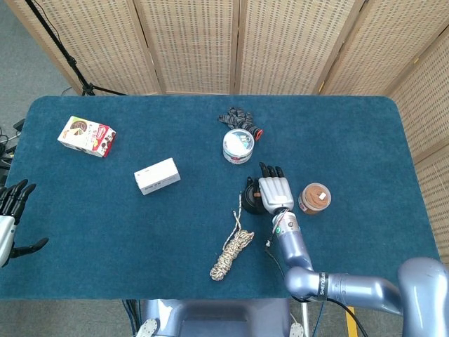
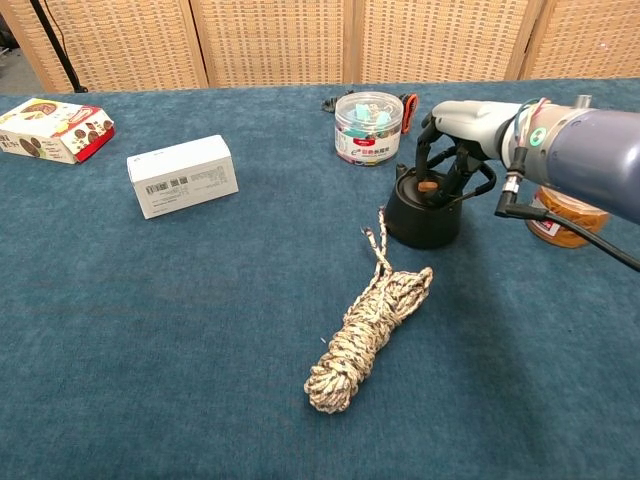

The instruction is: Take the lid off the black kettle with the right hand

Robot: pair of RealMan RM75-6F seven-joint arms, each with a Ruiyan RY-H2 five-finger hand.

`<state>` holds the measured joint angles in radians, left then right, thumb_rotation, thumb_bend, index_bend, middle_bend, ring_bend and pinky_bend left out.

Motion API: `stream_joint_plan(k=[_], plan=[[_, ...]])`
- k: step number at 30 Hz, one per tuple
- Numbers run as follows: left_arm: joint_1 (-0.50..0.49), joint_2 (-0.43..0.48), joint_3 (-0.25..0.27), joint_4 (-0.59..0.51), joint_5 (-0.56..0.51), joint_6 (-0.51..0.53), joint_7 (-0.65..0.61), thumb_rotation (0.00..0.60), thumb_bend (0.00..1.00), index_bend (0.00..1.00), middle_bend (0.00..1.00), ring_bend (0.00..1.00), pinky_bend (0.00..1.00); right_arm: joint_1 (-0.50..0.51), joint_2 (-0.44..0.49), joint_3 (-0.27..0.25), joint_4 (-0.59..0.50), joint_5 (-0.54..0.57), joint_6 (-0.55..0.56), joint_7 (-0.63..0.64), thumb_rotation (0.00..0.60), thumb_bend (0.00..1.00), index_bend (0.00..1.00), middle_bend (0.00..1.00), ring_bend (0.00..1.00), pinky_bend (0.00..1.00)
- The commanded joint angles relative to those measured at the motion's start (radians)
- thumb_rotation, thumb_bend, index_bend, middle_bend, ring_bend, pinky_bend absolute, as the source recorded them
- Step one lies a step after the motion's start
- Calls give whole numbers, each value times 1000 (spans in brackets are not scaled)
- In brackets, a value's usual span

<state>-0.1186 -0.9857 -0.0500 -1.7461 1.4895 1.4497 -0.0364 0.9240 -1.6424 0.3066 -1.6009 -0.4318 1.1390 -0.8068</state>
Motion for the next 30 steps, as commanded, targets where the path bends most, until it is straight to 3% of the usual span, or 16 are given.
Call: stream_joint_plan(k=[1, 22, 30], plan=[[1, 0, 0, 0, -1, 1, -1, 600, 85, 0, 0, 0, 0, 7, -7, -2, 16, 2, -1, 1, 600, 394, 430, 0, 0, 0], [-3, 1, 0, 0, -4, -6, 1, 600, 84, 0, 0, 0, 0, 22, -38, -16, 80, -3, -14, 24, 600, 397, 490, 0, 0, 0], [-4, 1, 1, -2, -5, -7, 4, 600, 85, 0, 0, 0, 0, 22, -40, -21, 89, -12, -11, 26, 600, 465, 565, 0, 0, 0]])
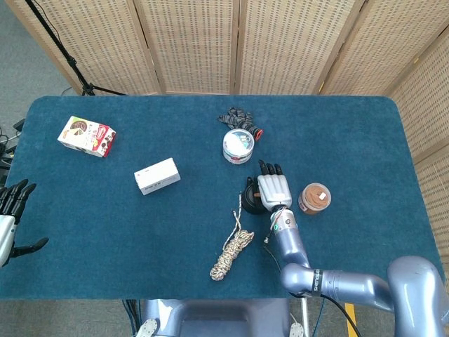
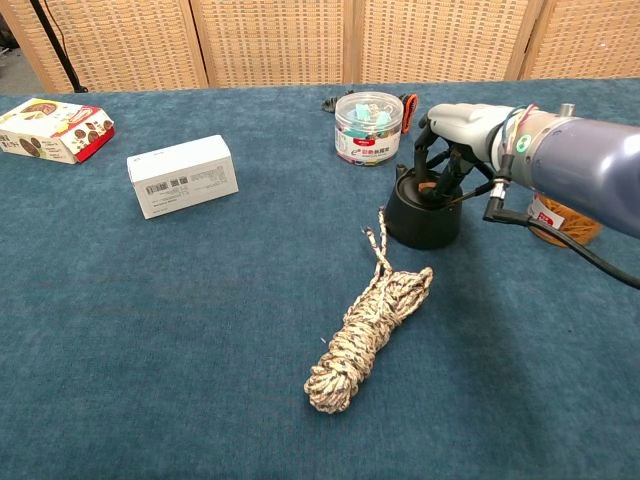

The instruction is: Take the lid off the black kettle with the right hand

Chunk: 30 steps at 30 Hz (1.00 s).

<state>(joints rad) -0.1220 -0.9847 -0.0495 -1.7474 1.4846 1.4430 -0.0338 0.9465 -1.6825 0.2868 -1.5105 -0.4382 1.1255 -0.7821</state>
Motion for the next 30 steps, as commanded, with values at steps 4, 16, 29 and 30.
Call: stream_joint_plan(k=[4, 16, 29, 30], plan=[[0, 0, 0, -1, 0, 0, 2, 600, 85, 0, 0, 0, 0, -3, 5, -2, -16, -26, 12, 7, 600, 465, 592, 0, 0, 0], [1, 3, 4, -1, 6, 1, -4, 600, 84, 0, 0, 0, 0, -13, 42, -10, -130, -126, 91, -1, 600, 481, 603, 0, 0, 0], [5, 0, 15, -2, 29, 9, 7, 600, 85, 0, 0, 0, 0, -133, 193, -135, -360, -302, 237, -8, 600, 482, 604, 0, 0, 0], [5, -1, 16, -3, 32, 10, 10, 600, 85, 0, 0, 0, 0, -148, 205, -153, -374, -323, 245, -2, 600, 482, 604, 0, 0, 0]])
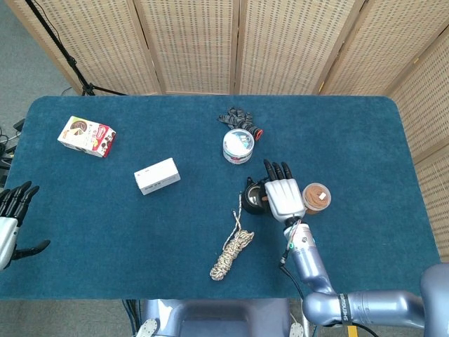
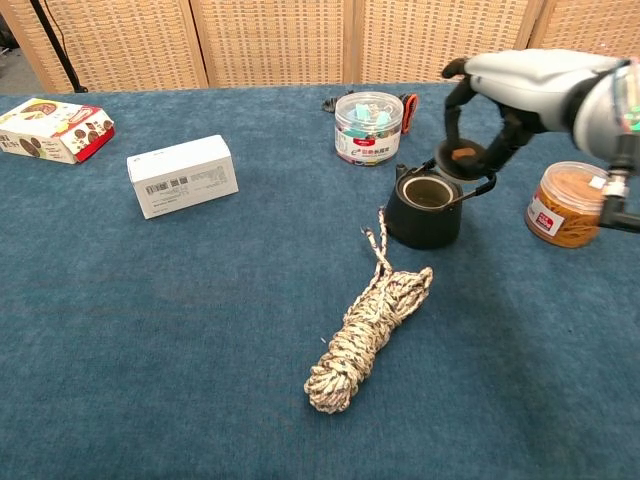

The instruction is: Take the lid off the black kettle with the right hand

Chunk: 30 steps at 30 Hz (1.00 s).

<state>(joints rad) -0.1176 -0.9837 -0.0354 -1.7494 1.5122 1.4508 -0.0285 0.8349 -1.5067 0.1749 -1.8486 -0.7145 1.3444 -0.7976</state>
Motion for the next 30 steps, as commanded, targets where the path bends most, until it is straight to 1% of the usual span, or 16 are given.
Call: stream_joint_plan(k=[1, 4, 8, 11, 13, 16, 19, 25, 27, 30], plan=[[2, -3, 4, -1, 6, 3, 7, 600, 85, 0, 0, 0, 0, -52, 41, -60, -47, -68, 34, 20, 600, 482, 604, 0, 0, 0], [3, -8, 7, -3, 13, 6, 21, 600, 85, 0, 0, 0, 0, -97, 67, -121, -60, -139, 48, 45, 600, 482, 604, 0, 0, 0], [5, -16, 13, -5, 22, 8, 41, 600, 86, 0, 0, 0, 0, -150, 80, -193, -37, -215, 37, 91, 600, 483, 608, 0, 0, 0], [7, -22, 17, -7, 27, 11, 57, 600, 85, 0, 0, 0, 0, -180, 74, -232, 9, -279, 28, 123, 600, 482, 609, 0, 0, 0], [7, -26, 18, -8, 30, 11, 65, 600, 85, 0, 0, 0, 0, -196, 64, -249, 44, -310, 22, 136, 600, 482, 609, 0, 0, 0], [6, -31, 19, -9, 30, 9, 78, 600, 85, 0, 0, 0, 0, -211, 46, -255, 87, -330, -5, 169, 600, 483, 610, 0, 0, 0], [5, -34, 21, -11, 28, 4, 89, 600, 85, 0, 0, 0, 0, -220, 27, -243, 136, -336, -37, 195, 600, 483, 610, 0, 0, 0], [3, -34, 17, -11, 20, 1, 92, 600, 85, 0, 0, 0, 0, -235, 4, -225, 182, -337, -72, 215, 600, 482, 595, 0, 0, 0], [1, -34, 17, -10, 19, -2, 93, 600, 84, 0, 0, 0, 0, -240, -3, -221, 194, -334, -84, 214, 600, 482, 579, 0, 0, 0], [1, -33, 17, -11, 20, -3, 92, 600, 85, 0, 0, 0, 0, -247, -16, -212, 210, -326, -97, 208, 600, 482, 521, 0, 0, 0]])
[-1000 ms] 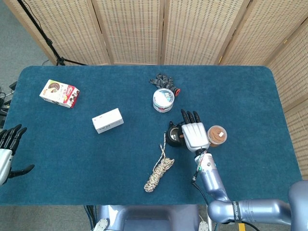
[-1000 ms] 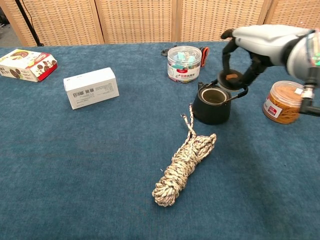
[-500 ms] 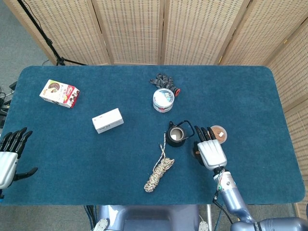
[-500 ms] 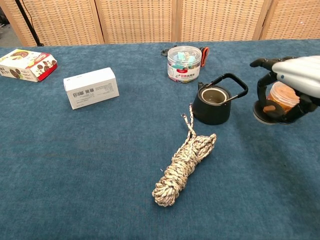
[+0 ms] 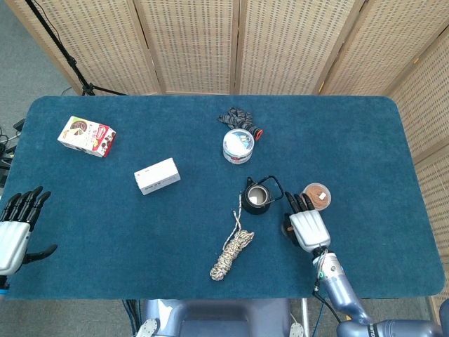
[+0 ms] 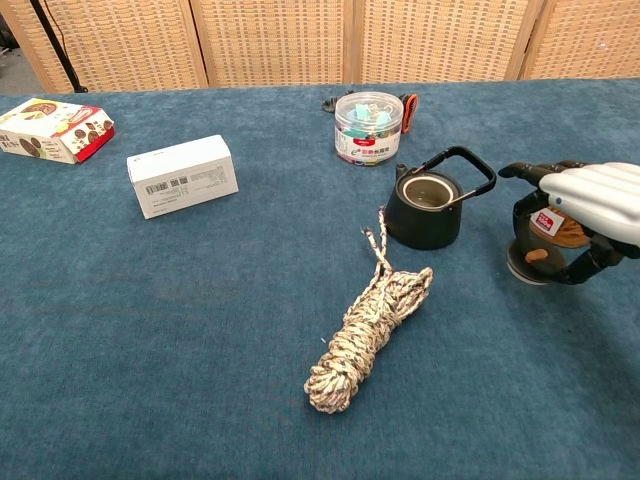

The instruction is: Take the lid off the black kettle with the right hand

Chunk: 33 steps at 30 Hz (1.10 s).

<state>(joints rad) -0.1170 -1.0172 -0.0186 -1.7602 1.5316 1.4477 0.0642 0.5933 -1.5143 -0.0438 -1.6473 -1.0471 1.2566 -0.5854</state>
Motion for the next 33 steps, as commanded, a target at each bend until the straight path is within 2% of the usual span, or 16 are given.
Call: stream_joint_plan(k=[1, 4, 13, 20, 23, 25, 27, 29, 33], plan=[[1, 1, 1, 0, 1, 1, -2, 600, 85, 0, 0, 0, 0, -8, -11, 10, 12, 11, -13, -6, 600, 482, 483, 0, 0, 0], [2, 2, 1, -2, 2, 5, -8, 600, 84, 0, 0, 0, 0, -14, -13, 18, 14, 12, -13, -17, 600, 482, 420, 0, 0, 0], [2, 10, 8, -4, 12, 0, -25, 600, 85, 0, 0, 0, 0, -37, 11, 41, -40, -24, 15, -36, 600, 482, 419, 0, 0, 0], [3, 12, 9, -2, 16, 4, -33, 600, 85, 0, 0, 0, 0, -67, 86, 63, -118, -105, 84, -27, 600, 483, 419, 0, 0, 0], [4, 14, 11, -2, 20, 5, -38, 600, 85, 0, 0, 0, 0, -87, 135, 64, -128, -150, 107, 14, 600, 480, 337, 0, 0, 0], [6, 15, 12, -2, 22, 7, -41, 600, 85, 0, 0, 0, 0, -103, 162, 61, -125, -173, 118, 50, 600, 426, 234, 0, 0, 0], [7, 15, 14, -1, 23, 8, -40, 600, 85, 0, 0, 0, 0, -133, 205, 47, -112, -182, 128, 86, 600, 280, 116, 0, 0, 0], [3, 13, 12, -1, 17, 1, -33, 600, 85, 0, 0, 0, 0, -154, 235, 35, -104, -177, 128, 106, 600, 181, 47, 0, 0, 0], [-7, 4, 6, -9, -11, -26, 6, 600, 85, 0, 0, 0, 0, -206, 266, 12, -51, -202, 143, 184, 600, 102, 0, 0, 0, 0]])
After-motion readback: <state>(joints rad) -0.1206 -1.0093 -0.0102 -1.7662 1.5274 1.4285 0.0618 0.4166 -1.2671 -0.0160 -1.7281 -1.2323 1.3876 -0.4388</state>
